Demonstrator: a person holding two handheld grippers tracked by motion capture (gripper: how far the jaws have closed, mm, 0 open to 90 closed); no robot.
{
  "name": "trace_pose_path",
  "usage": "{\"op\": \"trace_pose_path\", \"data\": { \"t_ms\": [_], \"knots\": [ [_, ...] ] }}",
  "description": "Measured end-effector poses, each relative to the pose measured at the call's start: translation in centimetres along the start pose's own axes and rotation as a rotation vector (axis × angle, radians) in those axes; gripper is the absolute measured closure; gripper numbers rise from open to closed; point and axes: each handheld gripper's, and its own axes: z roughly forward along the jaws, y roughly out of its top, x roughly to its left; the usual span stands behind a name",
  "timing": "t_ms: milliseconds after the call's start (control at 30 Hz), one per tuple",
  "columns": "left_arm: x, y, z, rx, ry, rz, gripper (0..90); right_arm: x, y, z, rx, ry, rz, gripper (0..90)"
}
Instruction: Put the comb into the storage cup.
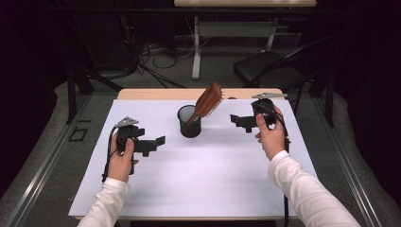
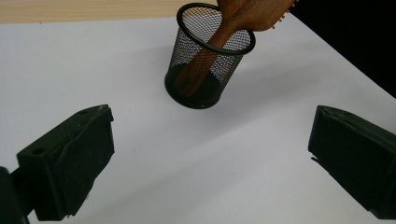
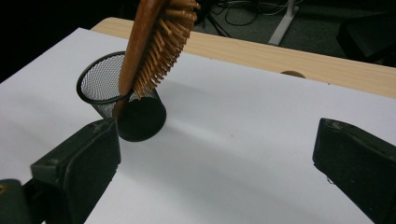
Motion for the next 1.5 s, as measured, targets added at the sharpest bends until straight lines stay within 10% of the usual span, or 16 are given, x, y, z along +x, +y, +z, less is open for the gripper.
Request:
{"op": "trace_pose_path", "data": {
  "t_ms": [1500],
  "knots": [
    [1.0,-3.0,-1.6,-0.016,-0.034,0.028,0.3,-0.1,-9.0,-3.2,-0.022,0.028,-0.011,1.4]
  ]
}}
